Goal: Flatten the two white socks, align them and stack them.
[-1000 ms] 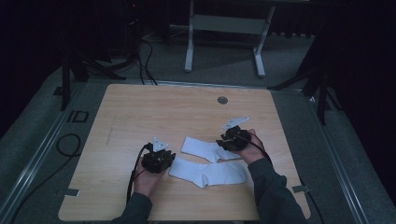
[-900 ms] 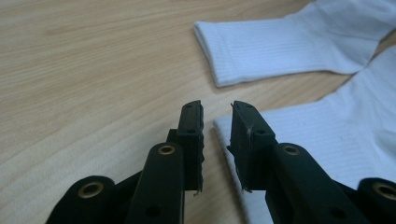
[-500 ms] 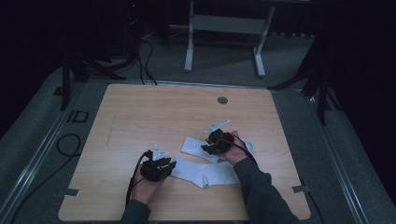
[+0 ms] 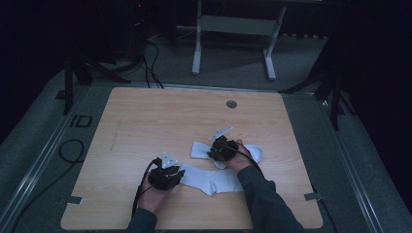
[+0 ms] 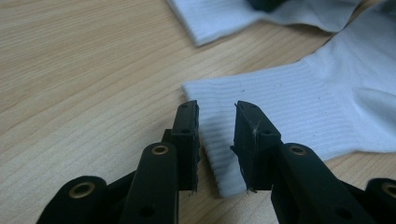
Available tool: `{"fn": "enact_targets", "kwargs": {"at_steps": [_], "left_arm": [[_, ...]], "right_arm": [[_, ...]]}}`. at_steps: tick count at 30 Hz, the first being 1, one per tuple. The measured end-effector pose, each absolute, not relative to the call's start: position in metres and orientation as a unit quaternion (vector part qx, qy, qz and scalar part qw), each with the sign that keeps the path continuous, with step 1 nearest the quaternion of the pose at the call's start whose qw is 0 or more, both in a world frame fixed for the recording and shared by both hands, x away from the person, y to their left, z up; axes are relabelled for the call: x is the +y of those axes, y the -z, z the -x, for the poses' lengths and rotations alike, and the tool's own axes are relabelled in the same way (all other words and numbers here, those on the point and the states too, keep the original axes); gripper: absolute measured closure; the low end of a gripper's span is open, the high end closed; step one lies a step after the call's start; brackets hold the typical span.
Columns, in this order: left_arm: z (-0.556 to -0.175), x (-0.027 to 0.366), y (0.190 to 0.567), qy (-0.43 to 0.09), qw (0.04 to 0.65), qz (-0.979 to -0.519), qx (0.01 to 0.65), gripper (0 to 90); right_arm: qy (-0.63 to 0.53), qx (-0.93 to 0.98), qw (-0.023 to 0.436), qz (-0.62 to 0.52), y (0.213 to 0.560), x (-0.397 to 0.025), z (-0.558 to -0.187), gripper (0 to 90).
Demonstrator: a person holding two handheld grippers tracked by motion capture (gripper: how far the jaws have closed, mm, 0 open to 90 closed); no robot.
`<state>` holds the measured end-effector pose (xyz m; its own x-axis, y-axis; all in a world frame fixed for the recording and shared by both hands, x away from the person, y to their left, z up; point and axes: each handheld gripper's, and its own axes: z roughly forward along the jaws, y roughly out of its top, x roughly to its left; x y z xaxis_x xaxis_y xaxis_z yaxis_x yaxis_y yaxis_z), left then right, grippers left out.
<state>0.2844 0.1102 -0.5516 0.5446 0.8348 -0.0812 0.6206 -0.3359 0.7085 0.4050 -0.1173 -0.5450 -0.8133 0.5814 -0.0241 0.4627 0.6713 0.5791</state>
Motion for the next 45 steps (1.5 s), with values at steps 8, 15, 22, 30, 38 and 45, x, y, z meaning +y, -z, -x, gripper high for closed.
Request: {"fn": "enact_targets", "kwargs": {"at_steps": [8, 15, 22, 30, 38, 45], "left_arm": [[-0.284, 0.111, 0.552, -0.150, 0.356, -0.803, 0.454, 69.9], [-0.284, 0.113, 0.551, -0.150, 0.355, -0.801, 0.457, 69.1], [-0.284, 0.112, 0.553, -0.151, 0.351, -0.803, 0.457, 68.4], [-0.284, 0.110, 0.554, -0.150, 0.351, -0.803, 0.457, 68.2], [-0.284, 0.111, 0.554, -0.149, 0.350, -0.804, 0.457, 68.0], [-0.284, 0.109, 0.554, -0.149, 0.348, -0.806, 0.455, 68.0]], "right_arm": [[-0.309, 0.894, 0.100, -0.310, 0.538, -0.127, -0.406, 83.7], [-0.367, 0.870, 0.102, -0.312, 0.498, -0.149, -0.397, 83.6], [-0.412, 0.852, 0.118, -0.299, 0.454, -0.165, -0.385, 83.6], [-0.462, 0.832, 0.151, -0.269, 0.412, -0.164, -0.365, 83.6], [-0.489, 0.824, 0.152, -0.244, 0.390, -0.176, -0.329, 83.3], [-0.484, 0.829, 0.147, -0.237, 0.393, -0.183, -0.296, 82.9]]}}
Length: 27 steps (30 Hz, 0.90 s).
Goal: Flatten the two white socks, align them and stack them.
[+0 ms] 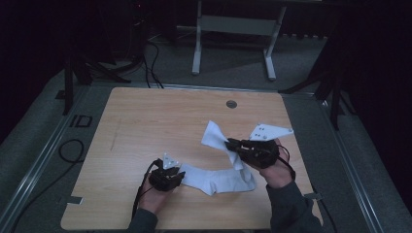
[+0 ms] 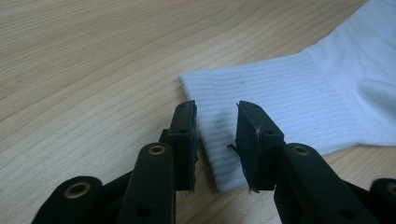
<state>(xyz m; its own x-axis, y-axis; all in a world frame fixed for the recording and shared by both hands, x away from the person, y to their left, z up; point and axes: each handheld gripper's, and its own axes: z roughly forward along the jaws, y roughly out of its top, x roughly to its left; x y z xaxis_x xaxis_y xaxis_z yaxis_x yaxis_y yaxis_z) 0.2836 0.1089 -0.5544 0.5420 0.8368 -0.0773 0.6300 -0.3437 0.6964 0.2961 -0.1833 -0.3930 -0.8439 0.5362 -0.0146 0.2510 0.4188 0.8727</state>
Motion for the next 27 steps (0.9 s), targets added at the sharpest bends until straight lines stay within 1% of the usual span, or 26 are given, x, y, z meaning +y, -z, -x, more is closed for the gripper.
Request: {"fn": "enact_targets", "kwargs": {"at_steps": [4, 5, 7, 13, 19, 22, 27], "left_arm": [[-0.283, 0.108, 0.555, -0.146, 0.347, -0.807, 0.454, 67.9], [-0.283, 0.108, 0.555, -0.146, 0.347, -0.807, 0.454, 67.9], [-0.283, 0.109, 0.555, -0.148, 0.349, -0.806, 0.455, 67.9], [-0.281, 0.116, 0.549, -0.151, 0.358, -0.797, 0.462, 67.9], [-0.278, 0.123, 0.546, -0.154, 0.364, -0.791, 0.468, 68.0], [-0.278, 0.128, 0.544, -0.157, 0.366, -0.786, 0.473, 68.1], [-0.278, 0.133, 0.543, -0.159, 0.369, -0.779, 0.482, 68.3]], "right_arm": [[-0.463, 0.844, 0.133, -0.238, 0.417, -0.176, -0.293, 82.9], [-0.463, 0.844, 0.133, -0.238, 0.417, -0.176, -0.293, 82.9], [-0.458, 0.846, 0.112, -0.251, 0.434, -0.171, -0.297, 82.9], [-0.449, 0.850, 0.090, -0.259, 0.453, -0.159, -0.298, 82.8], [-0.426, 0.864, 0.080, -0.257, 0.471, -0.143, -0.298, 82.8], [-0.405, 0.871, 0.063, -0.272, 0.488, -0.131, -0.303, 82.8], [-0.390, 0.873, 0.043, -0.291, 0.502, -0.120, -0.305, 82.7]]}}
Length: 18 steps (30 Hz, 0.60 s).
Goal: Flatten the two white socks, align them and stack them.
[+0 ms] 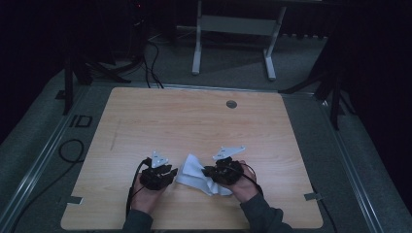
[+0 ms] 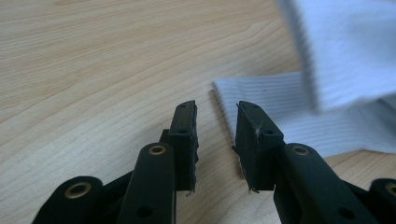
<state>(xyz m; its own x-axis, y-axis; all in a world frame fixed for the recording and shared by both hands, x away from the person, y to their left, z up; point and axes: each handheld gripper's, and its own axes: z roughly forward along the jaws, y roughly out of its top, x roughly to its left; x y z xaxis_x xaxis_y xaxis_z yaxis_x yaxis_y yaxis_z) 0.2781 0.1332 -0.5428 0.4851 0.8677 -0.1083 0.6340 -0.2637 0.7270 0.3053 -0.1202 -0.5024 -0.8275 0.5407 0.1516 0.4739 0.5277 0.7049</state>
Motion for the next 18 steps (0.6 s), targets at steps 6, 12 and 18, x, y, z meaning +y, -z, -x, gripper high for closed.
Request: {"fn": "enact_targets", "kwargs": {"at_steps": [6, 12, 18], "left_arm": [[-0.278, 0.134, 0.542, -0.163, 0.371, -0.777, 0.483, 68.6], [-0.278, 0.135, 0.541, -0.164, 0.371, -0.776, 0.483, 68.8], [-0.278, 0.134, 0.541, -0.165, 0.371, -0.776, 0.483, 68.8]], "right_arm": [[-0.371, 0.882, 0.037, -0.288, 0.515, -0.106, -0.307, 82.5], [-0.360, 0.888, 0.027, -0.286, 0.524, -0.100, -0.308, 82.4], [-0.376, 0.883, 0.020, -0.281, 0.521, -0.100, -0.306, 82.6]]}}
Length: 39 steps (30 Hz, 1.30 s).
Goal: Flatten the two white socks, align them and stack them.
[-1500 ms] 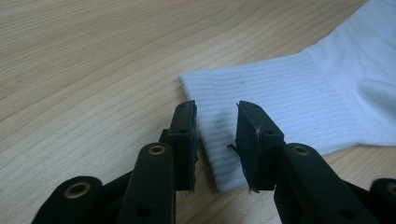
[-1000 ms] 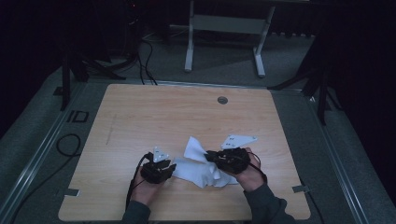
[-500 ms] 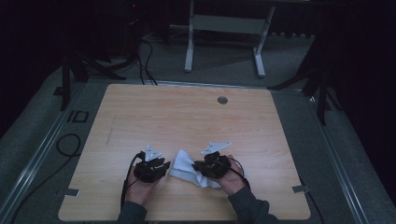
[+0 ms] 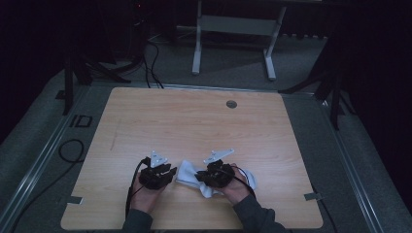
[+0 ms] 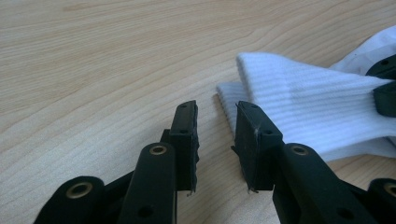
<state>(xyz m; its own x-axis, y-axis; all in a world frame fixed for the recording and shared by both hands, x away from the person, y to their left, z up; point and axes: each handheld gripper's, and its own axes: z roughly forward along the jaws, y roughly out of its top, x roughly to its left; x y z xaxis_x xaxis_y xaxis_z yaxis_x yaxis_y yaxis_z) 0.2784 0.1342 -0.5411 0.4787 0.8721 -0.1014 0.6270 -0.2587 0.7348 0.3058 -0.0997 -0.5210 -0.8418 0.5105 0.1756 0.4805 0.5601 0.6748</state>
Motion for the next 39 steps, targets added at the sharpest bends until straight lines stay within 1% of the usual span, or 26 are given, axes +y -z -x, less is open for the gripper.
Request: {"fn": "enact_targets", "kwargs": {"at_steps": [12, 22, 26, 28, 29, 32, 35, 39], "left_arm": [[-0.278, 0.124, 0.542, -0.162, 0.375, -0.783, 0.468, 71.3], [-0.282, 0.110, 0.553, -0.163, 0.356, -0.805, 0.446, 75.5], [-0.282, 0.104, 0.555, -0.173, 0.351, -0.810, 0.437, 76.5], [-0.283, 0.103, 0.556, -0.173, 0.349, -0.811, 0.437, 77.3], [-0.283, 0.103, 0.556, -0.173, 0.348, -0.811, 0.438, 77.7], [-0.283, 0.103, 0.556, -0.169, 0.348, -0.809, 0.441, 78.1], [-0.283, 0.103, 0.556, -0.169, 0.349, -0.809, 0.442, 78.1], [-0.283, 0.103, 0.556, -0.170, 0.347, -0.810, 0.441, 78.2]], "right_arm": [[-0.354, 0.888, 0.016, -0.292, 0.531, -0.093, -0.309, 82.4], [-0.343, 0.892, 0.024, -0.292, 0.534, -0.091, -0.308, 82.3], [-0.341, 0.893, 0.026, -0.293, 0.535, -0.092, -0.308, 82.3], [-0.341, 0.893, 0.025, -0.292, 0.535, -0.092, -0.308, 80.3], [-0.342, 0.893, 0.023, -0.291, 0.534, -0.093, -0.308, 76.6], [-0.351, 0.891, 0.024, -0.286, 0.529, -0.097, -0.308, 70.7], [-0.361, 0.888, 0.034, -0.285, 0.518, -0.106, -0.308, 69.2], [-0.367, 0.881, 0.059, -0.292, 0.501, -0.122, -0.309, 68.6]]}}
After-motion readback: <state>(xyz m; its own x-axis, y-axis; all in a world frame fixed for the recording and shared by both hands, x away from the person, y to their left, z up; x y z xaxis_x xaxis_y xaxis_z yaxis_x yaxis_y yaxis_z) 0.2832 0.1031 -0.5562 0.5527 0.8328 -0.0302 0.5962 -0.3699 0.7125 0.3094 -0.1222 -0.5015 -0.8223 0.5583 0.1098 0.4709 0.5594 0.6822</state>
